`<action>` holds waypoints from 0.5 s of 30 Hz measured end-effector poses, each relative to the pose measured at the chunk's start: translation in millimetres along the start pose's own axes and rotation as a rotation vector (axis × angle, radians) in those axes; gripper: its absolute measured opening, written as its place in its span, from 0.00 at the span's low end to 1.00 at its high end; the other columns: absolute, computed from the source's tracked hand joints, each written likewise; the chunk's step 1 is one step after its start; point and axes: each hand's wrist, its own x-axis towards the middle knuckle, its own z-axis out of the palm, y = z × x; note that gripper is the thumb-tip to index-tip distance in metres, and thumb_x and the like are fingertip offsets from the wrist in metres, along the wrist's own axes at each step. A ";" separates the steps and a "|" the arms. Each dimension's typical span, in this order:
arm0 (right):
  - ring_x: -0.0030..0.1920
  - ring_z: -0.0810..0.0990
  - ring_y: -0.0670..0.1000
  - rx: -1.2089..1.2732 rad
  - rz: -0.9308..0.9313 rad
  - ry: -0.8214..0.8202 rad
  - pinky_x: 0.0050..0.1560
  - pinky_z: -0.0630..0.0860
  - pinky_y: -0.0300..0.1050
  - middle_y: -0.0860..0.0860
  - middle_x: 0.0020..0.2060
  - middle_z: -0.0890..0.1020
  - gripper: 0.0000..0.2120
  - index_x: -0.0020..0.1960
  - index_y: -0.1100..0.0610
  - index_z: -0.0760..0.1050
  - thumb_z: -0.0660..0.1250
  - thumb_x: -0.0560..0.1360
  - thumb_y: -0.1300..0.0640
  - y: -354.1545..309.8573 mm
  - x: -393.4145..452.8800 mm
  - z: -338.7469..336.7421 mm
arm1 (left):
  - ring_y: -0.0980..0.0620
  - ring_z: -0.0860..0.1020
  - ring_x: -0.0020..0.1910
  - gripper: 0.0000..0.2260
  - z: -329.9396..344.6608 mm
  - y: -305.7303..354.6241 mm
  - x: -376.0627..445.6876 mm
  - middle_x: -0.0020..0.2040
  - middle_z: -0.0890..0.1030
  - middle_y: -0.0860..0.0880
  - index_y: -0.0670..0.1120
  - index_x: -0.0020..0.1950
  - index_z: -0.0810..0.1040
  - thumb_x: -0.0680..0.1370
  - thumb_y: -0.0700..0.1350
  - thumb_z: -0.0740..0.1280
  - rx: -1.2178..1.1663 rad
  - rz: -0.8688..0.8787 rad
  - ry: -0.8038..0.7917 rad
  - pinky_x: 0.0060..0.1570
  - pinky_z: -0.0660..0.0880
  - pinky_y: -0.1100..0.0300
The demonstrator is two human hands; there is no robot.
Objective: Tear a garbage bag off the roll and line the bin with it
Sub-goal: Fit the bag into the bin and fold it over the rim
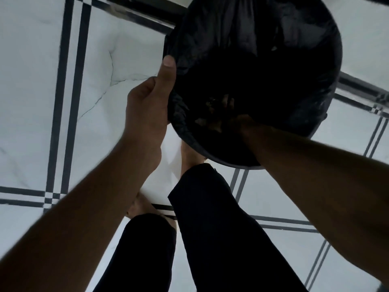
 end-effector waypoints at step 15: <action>0.68 0.72 0.58 0.728 -0.105 0.354 0.64 0.68 0.44 0.56 0.69 0.74 0.22 0.72 0.54 0.69 0.63 0.79 0.52 23.3 -75.4 -136.6 | 0.48 0.83 0.51 0.20 3.5 21.8 -11.4 0.45 0.82 0.50 0.51 0.41 0.78 0.79 0.64 0.58 0.154 -0.105 0.030 0.59 0.79 0.46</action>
